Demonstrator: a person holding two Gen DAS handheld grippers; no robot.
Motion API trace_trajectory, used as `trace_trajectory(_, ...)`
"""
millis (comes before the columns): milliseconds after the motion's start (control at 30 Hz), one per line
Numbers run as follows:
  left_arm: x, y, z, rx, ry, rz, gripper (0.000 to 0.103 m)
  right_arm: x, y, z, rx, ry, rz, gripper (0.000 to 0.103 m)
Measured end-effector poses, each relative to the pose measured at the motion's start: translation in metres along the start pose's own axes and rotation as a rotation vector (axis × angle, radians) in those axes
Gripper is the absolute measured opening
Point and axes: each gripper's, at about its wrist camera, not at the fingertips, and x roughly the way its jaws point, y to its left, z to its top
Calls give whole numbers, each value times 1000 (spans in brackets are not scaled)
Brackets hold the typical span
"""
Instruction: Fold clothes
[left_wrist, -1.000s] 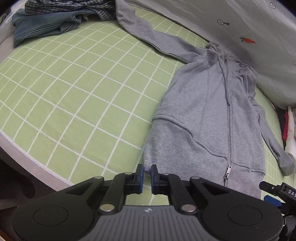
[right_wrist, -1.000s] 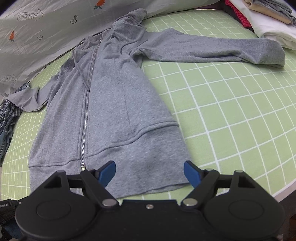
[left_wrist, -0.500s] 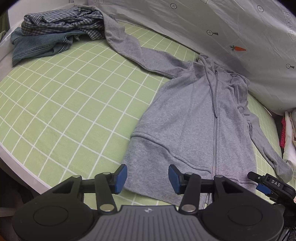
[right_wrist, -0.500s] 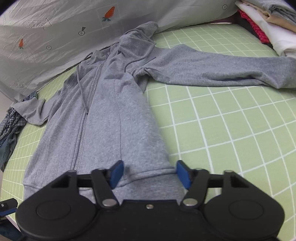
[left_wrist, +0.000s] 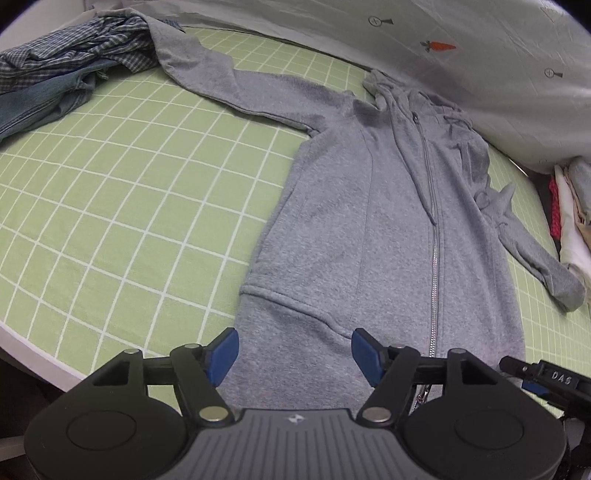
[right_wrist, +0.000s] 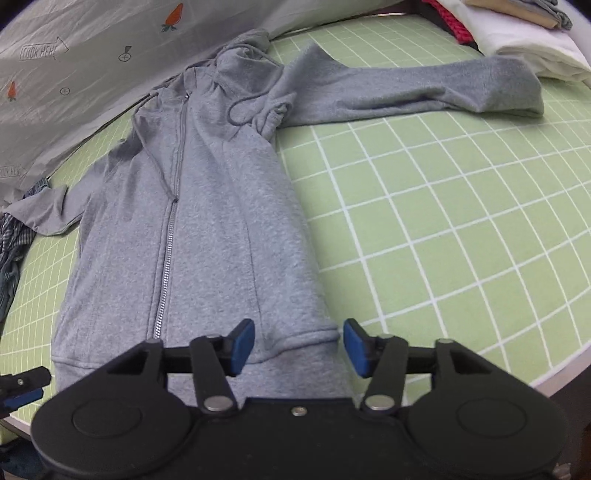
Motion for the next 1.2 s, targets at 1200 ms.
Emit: trace_trajectory(1200, 10, -219, 113, 84, -326, -52, 101, -1, -249, 185, 396, -311, -106, 103)
